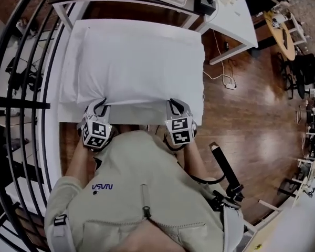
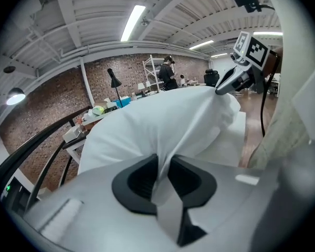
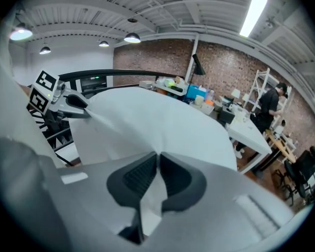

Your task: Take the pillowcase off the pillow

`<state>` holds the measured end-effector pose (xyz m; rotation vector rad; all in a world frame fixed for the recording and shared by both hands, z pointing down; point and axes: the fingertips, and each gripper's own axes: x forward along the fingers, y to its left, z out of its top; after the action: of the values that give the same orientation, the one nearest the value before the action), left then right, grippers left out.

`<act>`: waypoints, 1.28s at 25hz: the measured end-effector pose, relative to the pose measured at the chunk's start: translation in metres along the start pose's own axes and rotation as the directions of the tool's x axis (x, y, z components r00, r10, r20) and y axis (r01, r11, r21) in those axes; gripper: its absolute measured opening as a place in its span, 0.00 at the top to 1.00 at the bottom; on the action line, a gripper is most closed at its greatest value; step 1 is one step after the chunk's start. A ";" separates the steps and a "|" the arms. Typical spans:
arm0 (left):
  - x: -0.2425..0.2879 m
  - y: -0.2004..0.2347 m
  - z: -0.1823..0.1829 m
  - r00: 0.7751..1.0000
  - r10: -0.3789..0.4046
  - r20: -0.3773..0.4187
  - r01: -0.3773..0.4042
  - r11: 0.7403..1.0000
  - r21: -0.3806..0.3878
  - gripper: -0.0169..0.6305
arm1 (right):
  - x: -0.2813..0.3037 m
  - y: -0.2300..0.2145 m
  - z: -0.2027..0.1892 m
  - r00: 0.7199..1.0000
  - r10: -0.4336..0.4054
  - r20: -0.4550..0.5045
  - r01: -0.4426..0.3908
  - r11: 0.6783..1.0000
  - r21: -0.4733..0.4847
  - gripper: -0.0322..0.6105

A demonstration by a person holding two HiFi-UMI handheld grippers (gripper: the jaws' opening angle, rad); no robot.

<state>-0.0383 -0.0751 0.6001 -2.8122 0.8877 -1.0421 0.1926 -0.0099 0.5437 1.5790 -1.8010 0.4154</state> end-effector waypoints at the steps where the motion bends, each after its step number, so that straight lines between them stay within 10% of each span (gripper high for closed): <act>1: -0.005 0.004 0.001 1.000 0.000 0.011 0.000 1.000 -0.018 0.86 | 0.000 0.000 0.005 1.000 -0.002 0.010 0.002 1.000 -0.007 0.90; 7: -0.035 0.011 0.041 0.990 -0.032 0.134 0.045 0.994 -0.098 0.83 | -0.024 -0.017 0.027 0.998 -0.024 0.065 0.027 0.998 -0.049 0.87; 16: -0.066 0.073 0.060 0.953 0.129 0.274 -0.037 0.948 -0.315 0.84 | -0.028 0.017 0.099 0.961 0.017 0.276 -0.019 1.000 0.003 0.87; 22: -0.090 0.094 0.049 0.936 0.219 0.274 -0.146 0.954 -0.264 0.81 | -0.014 0.071 0.142 0.935 0.097 0.343 -0.090 0.995 -0.035 0.90; 25: -0.111 0.094 0.052 0.924 0.242 0.294 -0.212 0.968 -0.133 0.96 | -0.008 0.090 0.161 0.925 0.131 0.356 -0.107 0.990 -0.087 0.91; 28: -0.130 0.083 0.067 0.919 0.183 0.349 -0.181 0.983 -0.037 0.96 | -0.003 0.107 0.184 0.910 0.175 0.376 -0.105 0.974 -0.200 0.92; 32: -0.144 0.058 0.077 0.910 0.129 0.394 -0.088 0.989 -0.119 0.96 | -0.001 0.125 0.218 0.876 0.202 0.438 -0.094 0.962 -0.257 0.93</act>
<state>-0.1103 -0.0629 0.4431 -2.8524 1.0485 -0.3878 0.0100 -0.1240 0.4146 1.4608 -2.2471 -0.1189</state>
